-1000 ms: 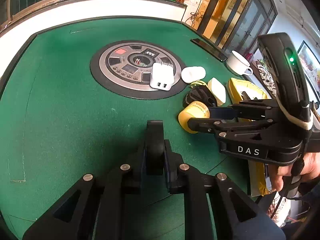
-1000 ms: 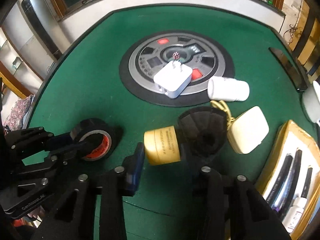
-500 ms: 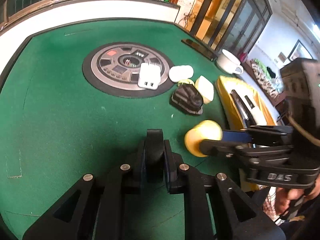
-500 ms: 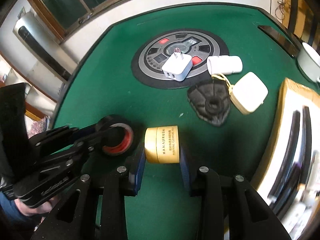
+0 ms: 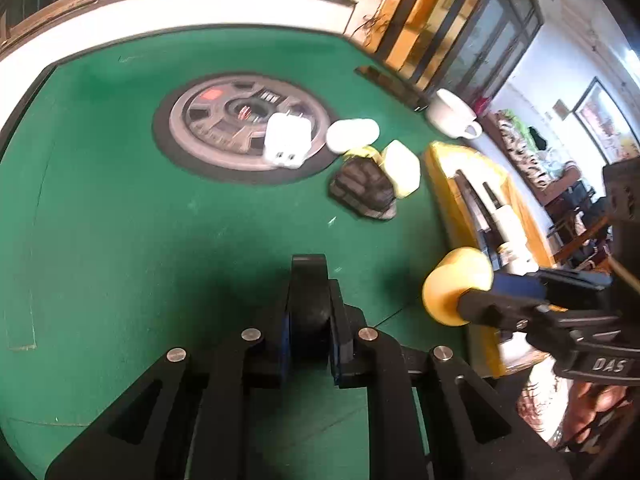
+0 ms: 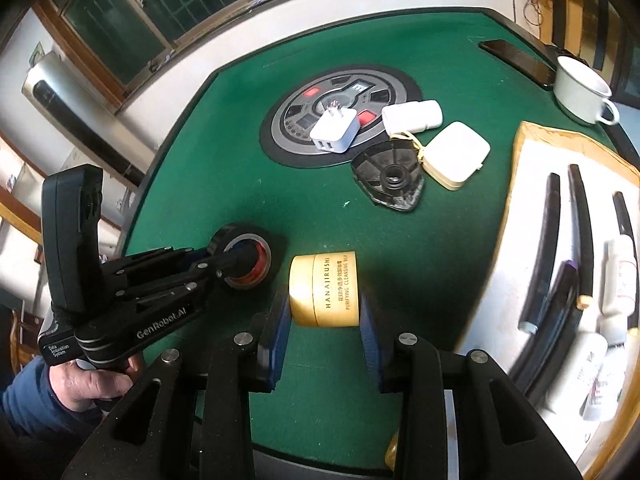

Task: Organize rigid objects
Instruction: 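Carry both tape rolls into the tray and open both grippers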

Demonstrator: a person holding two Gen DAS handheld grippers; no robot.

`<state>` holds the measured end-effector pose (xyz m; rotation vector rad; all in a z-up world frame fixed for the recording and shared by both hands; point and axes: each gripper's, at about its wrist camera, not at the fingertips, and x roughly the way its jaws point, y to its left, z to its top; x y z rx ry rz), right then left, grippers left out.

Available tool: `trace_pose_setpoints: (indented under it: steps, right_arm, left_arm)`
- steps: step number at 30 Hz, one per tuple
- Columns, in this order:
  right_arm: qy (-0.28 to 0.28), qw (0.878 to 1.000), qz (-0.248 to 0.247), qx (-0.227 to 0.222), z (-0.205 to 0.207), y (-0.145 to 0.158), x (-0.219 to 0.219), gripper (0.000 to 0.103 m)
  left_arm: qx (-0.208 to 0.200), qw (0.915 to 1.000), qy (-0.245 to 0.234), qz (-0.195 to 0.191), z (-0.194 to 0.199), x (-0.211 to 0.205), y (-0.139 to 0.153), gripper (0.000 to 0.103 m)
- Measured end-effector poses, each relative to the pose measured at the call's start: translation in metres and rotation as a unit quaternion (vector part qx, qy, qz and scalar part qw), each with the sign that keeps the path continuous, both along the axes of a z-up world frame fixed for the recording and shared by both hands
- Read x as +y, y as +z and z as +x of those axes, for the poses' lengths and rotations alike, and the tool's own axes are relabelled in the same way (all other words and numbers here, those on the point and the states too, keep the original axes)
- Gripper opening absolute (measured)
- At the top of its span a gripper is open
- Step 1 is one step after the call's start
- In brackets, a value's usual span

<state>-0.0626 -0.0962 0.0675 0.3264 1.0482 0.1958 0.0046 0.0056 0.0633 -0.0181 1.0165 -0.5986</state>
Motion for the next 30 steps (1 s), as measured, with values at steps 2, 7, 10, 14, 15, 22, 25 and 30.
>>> trace_pose_setpoints:
  steps: [2,7,10,14,15,22,25,30]
  right_arm:
    - [-0.009,1.0,0.004,-0.007,-0.003,0.005,-0.005,0.029]
    - [-0.033,0.999,0.013,-0.02,-0.008,0.014,-0.023,0.029]
    - [-0.053,0.998,0.019,-0.028,-0.013,0.02,-0.039,0.029]
    - [-0.086,0.995,0.027,-0.036,-0.021,0.026,-0.066,0.029]
    - [-0.094,0.994,0.029,-0.038,-0.023,0.027,-0.073,0.029]
    - [-0.149,0.987,0.03,-0.043,-0.038,0.029,-0.128,0.029]
    - [-0.166,0.985,0.023,-0.039,-0.039,0.028,-0.149,0.029]
    - [-0.181,0.983,0.002,-0.029,-0.031,0.02,-0.177,0.029]
  left_arm:
    - [-0.008,0.9999,-0.005,-0.009,0.001,-0.004,0.01,0.012]
    - [-0.021,0.999,-0.03,-0.027,-0.002,-0.023,0.032,0.012]
    - [-0.025,0.9976,-0.054,-0.036,-0.006,-0.041,0.043,0.012]
    - [-0.03,0.9953,-0.085,-0.036,-0.012,-0.071,0.05,0.012]
    - [-0.03,0.9945,-0.094,-0.035,-0.014,-0.079,0.052,0.012]
    - [-0.028,0.9871,-0.154,-0.031,-0.028,-0.141,0.055,0.012]
    - [-0.025,0.9849,-0.17,-0.023,-0.03,-0.165,0.049,0.012]
    - [-0.015,0.9831,-0.182,-0.004,-0.03,-0.193,0.034,0.012]
